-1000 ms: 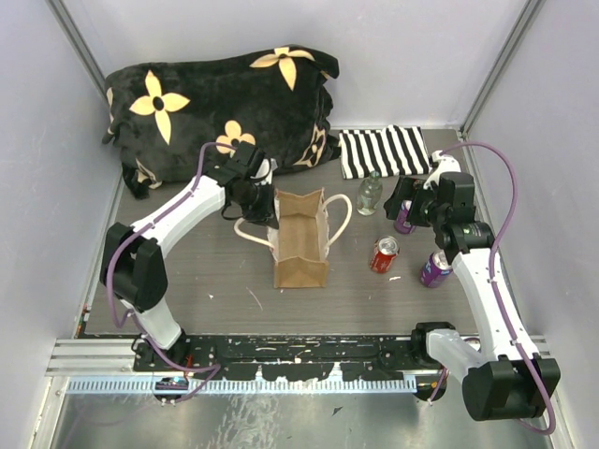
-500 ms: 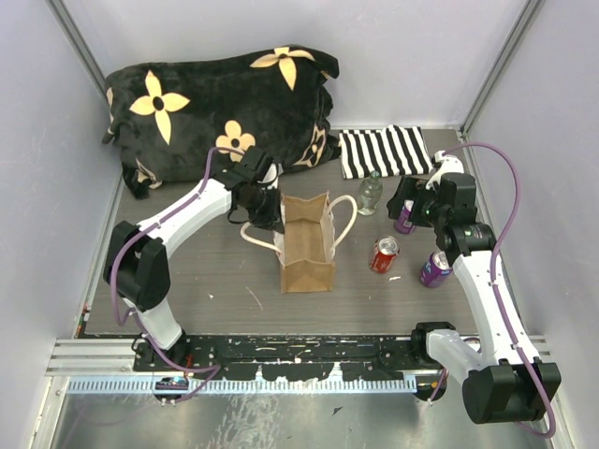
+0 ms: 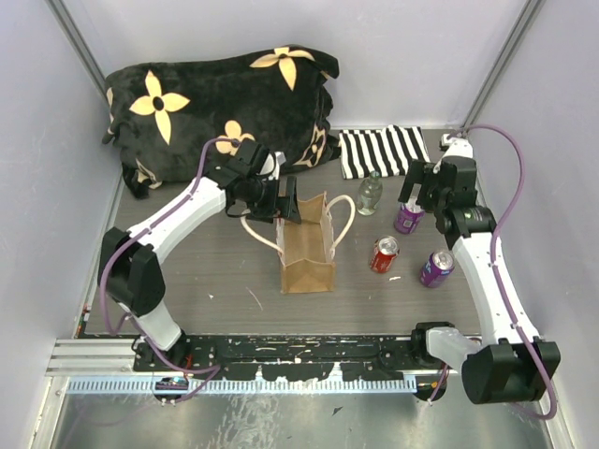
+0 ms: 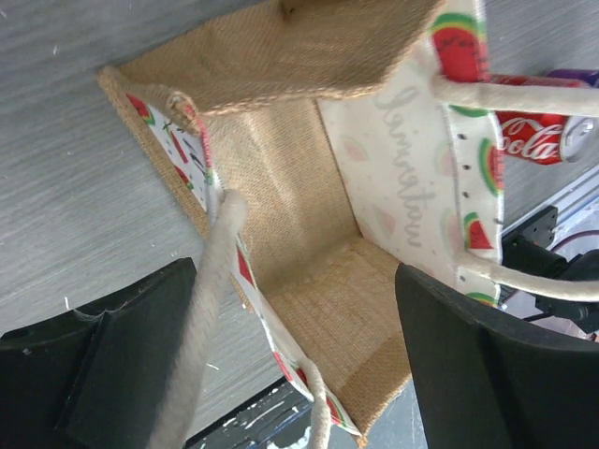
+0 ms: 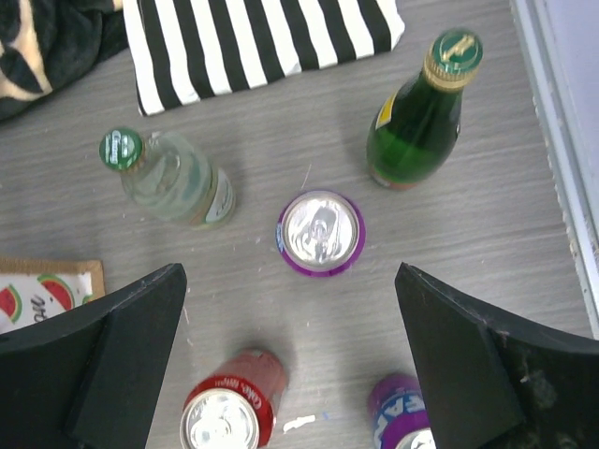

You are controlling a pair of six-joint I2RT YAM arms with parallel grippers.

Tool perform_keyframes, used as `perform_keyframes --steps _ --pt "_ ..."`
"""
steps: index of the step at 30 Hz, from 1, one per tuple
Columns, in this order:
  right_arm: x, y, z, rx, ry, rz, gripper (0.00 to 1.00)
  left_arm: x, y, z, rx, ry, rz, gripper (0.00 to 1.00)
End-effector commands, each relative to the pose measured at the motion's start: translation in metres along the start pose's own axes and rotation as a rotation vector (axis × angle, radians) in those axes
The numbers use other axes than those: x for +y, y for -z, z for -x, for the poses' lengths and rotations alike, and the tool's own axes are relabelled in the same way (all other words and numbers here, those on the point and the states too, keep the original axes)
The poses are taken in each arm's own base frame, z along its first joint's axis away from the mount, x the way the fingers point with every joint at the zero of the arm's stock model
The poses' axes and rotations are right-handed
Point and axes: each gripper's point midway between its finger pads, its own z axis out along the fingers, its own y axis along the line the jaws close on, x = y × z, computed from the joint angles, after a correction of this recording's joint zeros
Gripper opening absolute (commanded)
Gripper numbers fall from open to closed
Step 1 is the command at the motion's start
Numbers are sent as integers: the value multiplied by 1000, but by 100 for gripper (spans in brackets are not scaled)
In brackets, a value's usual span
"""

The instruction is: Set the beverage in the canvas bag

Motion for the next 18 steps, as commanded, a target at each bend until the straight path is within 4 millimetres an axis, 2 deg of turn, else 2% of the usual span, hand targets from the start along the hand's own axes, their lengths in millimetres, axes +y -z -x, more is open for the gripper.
perform_keyframes --steps 1,7,13,18 --pt "-2 -6 45 -84 25 -38 100 -31 40 37 -171 -127 -76 95" --pt "-7 -29 61 -91 35 -82 96 -41 66 55 -279 -214 -82 95" --pt "-31 -51 70 -109 29 -207 93 -43 78 54 -320 -247 -89 95" --pt "-40 -59 87 -130 0 -252 91 -40 82 52 -329 -253 -87 95"
